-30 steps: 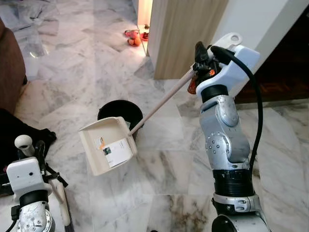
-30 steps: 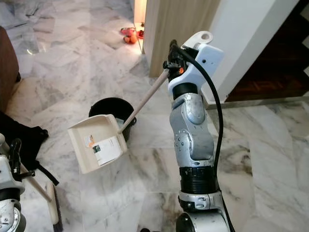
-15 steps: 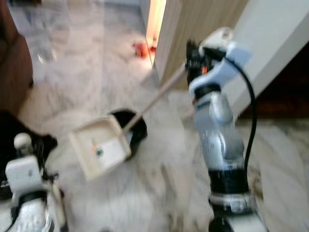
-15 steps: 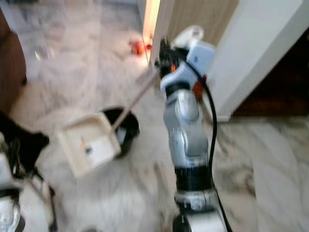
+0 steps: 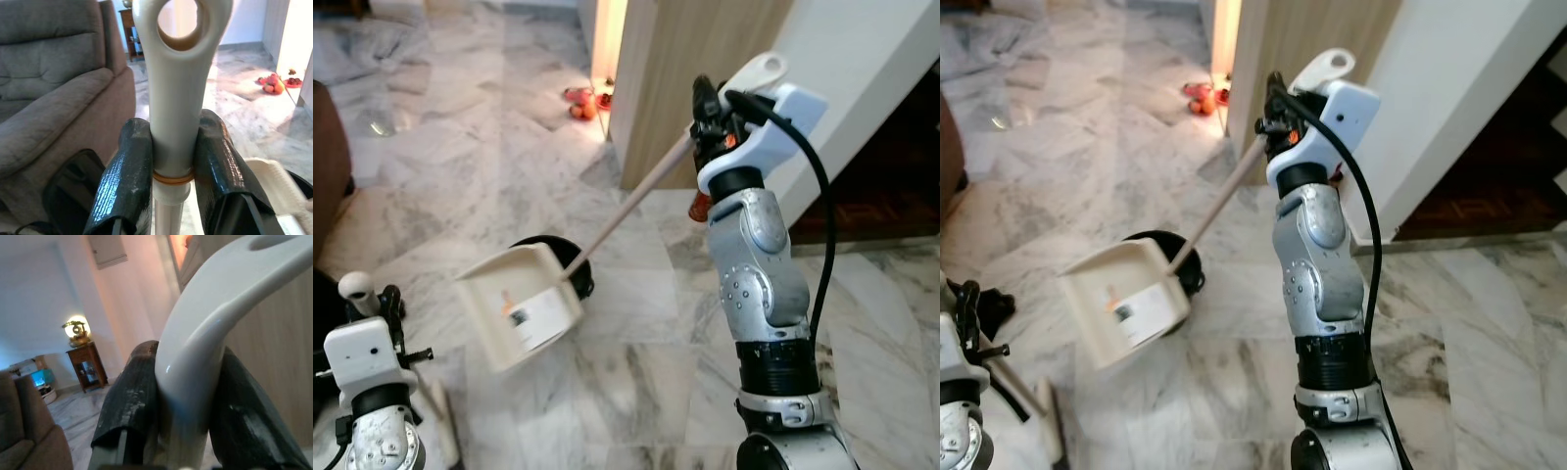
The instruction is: Sweep floor
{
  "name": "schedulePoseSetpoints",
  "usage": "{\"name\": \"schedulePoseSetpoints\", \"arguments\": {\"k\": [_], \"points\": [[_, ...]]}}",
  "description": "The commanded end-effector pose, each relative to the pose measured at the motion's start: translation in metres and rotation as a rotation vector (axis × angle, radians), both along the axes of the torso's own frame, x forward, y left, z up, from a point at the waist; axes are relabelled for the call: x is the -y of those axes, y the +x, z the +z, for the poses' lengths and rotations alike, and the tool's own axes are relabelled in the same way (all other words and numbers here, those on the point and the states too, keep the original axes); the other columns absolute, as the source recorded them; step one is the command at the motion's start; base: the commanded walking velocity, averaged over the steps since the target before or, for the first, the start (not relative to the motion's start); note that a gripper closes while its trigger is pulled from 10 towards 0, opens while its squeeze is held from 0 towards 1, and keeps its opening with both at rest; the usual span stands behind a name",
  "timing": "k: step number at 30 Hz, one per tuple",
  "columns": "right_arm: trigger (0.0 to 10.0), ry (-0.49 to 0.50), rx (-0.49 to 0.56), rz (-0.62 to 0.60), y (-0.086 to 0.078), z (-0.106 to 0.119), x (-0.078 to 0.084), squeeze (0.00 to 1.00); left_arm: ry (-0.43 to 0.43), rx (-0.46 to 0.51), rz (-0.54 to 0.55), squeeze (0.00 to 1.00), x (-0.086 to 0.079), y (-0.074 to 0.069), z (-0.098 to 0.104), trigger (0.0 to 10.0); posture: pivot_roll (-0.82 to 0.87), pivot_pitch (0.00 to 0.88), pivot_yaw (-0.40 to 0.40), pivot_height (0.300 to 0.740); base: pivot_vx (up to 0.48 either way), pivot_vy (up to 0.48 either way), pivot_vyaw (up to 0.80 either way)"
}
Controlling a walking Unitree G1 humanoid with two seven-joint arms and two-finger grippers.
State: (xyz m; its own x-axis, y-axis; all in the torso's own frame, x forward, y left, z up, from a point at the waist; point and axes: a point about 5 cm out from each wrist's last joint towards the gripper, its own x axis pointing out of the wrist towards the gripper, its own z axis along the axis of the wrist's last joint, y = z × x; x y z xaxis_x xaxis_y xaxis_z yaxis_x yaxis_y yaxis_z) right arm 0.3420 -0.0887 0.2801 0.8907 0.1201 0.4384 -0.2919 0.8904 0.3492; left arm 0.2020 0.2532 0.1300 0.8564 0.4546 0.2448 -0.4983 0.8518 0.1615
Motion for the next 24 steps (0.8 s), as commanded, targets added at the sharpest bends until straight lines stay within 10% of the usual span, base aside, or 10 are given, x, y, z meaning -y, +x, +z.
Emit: {"name": "schedulePoseSetpoints", "arguments": {"k": [1, 24], "points": [[10.0, 0.025, 0.072, -0.034, -0.0045, 0.0144, 0.0085, 0.0, 0.032, 0.023, 0.002, 0.0, 0.0003, -0.0007, 0.0064, 10.0, 0.1, 0.143, -0.124, 0.74, 0.3, 0.0, 0.0], [10.0, 0.021, 0.085, -0.012, -0.0059, 0.0151, 0.0046, 0.0, 0.029, 0.016, 0.013, 0.0, -0.0006, -0.0027, 0.0047, 10.0, 0.11, 0.153, -0.126, 0.74, 0.304, 0.0, 0.15]]}}
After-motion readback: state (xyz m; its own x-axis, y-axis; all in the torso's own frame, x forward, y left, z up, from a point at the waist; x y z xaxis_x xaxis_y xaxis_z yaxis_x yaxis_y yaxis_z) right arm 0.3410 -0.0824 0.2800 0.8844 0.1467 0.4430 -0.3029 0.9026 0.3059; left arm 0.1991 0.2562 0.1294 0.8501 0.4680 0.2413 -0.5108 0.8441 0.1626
